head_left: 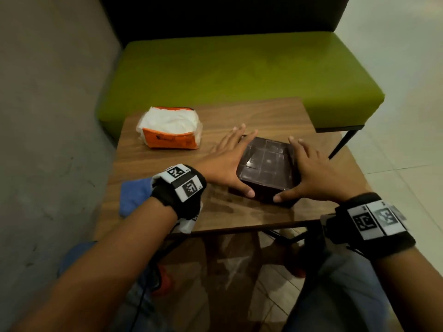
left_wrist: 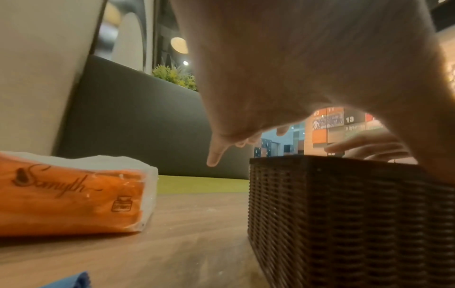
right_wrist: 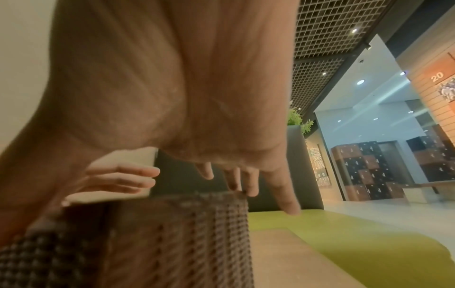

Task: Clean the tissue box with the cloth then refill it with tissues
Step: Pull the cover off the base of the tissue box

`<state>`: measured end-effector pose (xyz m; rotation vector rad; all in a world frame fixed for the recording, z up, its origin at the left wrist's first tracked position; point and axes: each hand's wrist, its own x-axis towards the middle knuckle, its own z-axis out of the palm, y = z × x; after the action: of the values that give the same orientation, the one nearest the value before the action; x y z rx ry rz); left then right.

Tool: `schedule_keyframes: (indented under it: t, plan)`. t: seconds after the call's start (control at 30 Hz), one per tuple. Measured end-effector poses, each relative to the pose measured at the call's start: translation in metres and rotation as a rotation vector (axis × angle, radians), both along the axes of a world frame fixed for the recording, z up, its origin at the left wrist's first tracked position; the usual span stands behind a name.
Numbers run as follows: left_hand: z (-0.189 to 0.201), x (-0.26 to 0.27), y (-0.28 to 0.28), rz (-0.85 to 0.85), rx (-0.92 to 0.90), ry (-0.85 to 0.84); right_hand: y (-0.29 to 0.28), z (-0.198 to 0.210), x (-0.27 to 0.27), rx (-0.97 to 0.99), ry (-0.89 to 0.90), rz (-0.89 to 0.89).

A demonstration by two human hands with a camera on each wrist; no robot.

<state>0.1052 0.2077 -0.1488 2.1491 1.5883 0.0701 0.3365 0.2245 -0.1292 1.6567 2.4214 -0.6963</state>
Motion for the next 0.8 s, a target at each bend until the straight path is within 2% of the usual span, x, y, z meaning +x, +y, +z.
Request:
schedule_keyframes:
  t: [0.1,0.37,0.6,0.8]
  plan:
    - [-0.005,-0.002,0.005,-0.049,-0.004,0.049,0.005,-0.004,0.000,0.050,-0.004,0.054]
    - [-0.001,-0.030,-0.046,0.044,0.079,0.099,-0.014,-0.010,-0.027,0.060,0.059,0.263]
    - [0.002,-0.028,-0.064,0.140,0.047,0.094,-0.008,0.014,-0.056,0.042,-0.244,0.382]
    - [0.003,-0.025,-0.064,0.139,0.027,0.140,-0.005,0.030,-0.078,0.069,-0.345,0.490]
